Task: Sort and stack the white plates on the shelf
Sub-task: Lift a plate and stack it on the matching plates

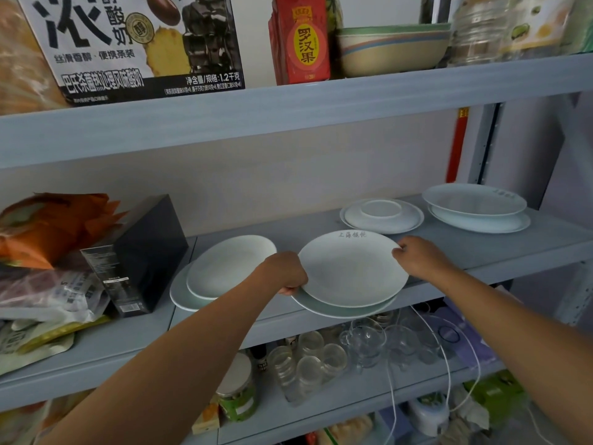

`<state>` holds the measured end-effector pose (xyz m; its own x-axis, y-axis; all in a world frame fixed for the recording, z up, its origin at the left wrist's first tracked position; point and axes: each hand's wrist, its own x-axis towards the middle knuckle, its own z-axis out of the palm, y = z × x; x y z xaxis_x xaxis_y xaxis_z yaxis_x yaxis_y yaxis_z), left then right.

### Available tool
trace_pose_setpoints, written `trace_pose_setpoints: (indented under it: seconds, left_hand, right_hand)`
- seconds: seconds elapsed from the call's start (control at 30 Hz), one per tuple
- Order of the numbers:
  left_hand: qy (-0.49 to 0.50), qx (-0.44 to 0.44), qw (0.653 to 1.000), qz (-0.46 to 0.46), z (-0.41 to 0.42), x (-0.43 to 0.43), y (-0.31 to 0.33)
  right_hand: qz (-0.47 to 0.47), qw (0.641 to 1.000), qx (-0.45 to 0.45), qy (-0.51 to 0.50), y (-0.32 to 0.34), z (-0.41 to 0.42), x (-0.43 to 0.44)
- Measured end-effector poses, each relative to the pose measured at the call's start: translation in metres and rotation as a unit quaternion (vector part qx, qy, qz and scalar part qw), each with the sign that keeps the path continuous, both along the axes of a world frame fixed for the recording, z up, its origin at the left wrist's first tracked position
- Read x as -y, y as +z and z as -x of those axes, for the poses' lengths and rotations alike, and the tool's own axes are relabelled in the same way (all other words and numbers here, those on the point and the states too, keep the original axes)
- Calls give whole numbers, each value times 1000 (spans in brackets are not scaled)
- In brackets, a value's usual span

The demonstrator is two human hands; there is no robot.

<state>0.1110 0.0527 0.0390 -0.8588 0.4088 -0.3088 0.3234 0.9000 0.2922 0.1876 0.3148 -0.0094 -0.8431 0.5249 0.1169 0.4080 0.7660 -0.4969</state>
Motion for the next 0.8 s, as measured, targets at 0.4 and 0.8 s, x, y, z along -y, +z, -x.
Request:
trace_pose_setpoints:
  seconds: [0.4,0.8]
  left_hand:
    - [-41,-99,993,41,13,-2,5]
    - [-60,-38,990,-120,8,-47,19]
  right_hand:
    - [8,1000,20,2,3,1,-1]
    - [7,997,78,24,21,-7,-5]
